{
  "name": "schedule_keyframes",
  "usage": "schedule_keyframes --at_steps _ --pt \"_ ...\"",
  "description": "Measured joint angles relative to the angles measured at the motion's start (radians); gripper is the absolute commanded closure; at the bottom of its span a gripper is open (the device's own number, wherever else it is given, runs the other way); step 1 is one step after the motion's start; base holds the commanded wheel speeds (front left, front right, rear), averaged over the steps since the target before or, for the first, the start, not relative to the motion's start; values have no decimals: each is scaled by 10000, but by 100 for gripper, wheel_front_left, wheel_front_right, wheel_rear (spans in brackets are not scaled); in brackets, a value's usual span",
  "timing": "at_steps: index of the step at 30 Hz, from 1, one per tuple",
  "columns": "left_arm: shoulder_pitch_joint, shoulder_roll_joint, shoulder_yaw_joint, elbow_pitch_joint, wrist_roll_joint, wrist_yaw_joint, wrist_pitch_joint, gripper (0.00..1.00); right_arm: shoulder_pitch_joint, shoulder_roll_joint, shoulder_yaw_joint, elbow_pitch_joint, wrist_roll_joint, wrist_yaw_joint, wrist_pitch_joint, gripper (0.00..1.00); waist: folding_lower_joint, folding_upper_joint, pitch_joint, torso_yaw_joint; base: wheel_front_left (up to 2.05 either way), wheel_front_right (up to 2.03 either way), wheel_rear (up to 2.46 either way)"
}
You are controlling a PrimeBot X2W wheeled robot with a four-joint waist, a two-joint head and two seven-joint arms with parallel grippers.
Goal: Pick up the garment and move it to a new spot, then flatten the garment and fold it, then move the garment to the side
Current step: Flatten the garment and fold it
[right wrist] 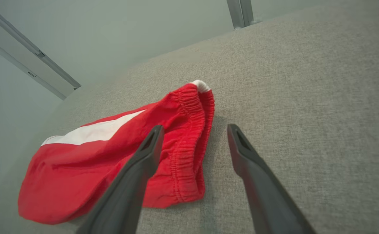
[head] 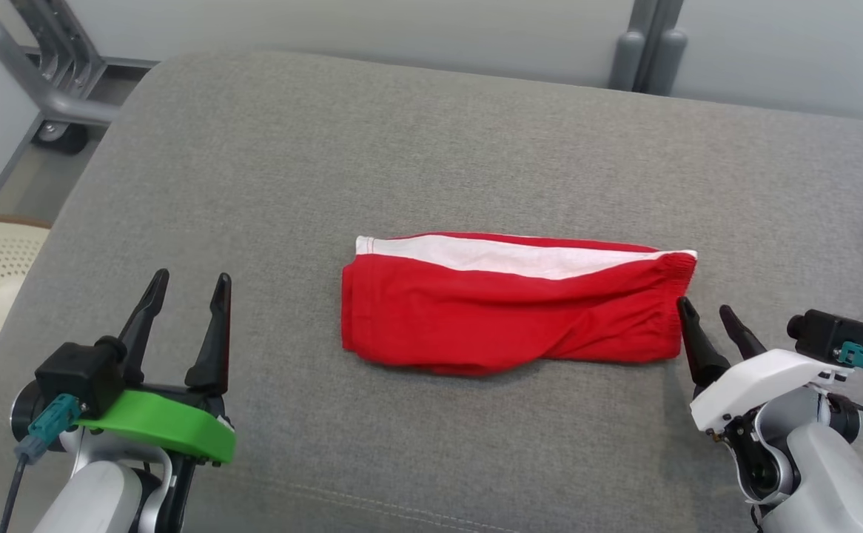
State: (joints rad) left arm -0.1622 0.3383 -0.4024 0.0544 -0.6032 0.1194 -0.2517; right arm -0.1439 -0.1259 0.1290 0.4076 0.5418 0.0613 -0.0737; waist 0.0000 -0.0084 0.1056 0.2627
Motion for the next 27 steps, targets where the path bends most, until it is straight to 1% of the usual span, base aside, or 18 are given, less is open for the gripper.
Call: schedule_keyframes --at_steps 5,9,11,14,19,24,26,27 --pt "0 6 -36 -19 8 0 15 0 -387 -15 -222 784 58 -35 180 0 0 0 187 619 0 0 0" --pt "0 10 12 -27 6 0 15 0 -753 -2 -374 1292 155 -196 217 0 0 0 338 1036 0 0 0" --pt "0 8 33 -25 6 0 13 0 -828 2 -472 1582 217 -213 238 0 0 0 404 1207 0 0 0" --pt "4 13 121 -21 6 0 13 0 -883 4 -481 2008 219 -368 320 0 0 0 475 1398 0 0 0" --pt "14 19 159 -23 6 0 13 0 -1151 25 -535 2351 242 -401 303 0 0 0 494 1473 0 0 0" --pt "27 19 180 -25 6 0 13 0 -1257 127 -667 2585 230 -723 115 0 0 0 440 1431 0 0 0" --pt "61 19 247 -27 6 0 13 0 -1354 199 -683 2794 278 -736 184 0 0 0 421 1390 0 0 0" --pt "105 25 303 -27 6 0 13 0 -1394 226 -669 2857 311 -800 221 0 0 0 412 1360 0 0 0"
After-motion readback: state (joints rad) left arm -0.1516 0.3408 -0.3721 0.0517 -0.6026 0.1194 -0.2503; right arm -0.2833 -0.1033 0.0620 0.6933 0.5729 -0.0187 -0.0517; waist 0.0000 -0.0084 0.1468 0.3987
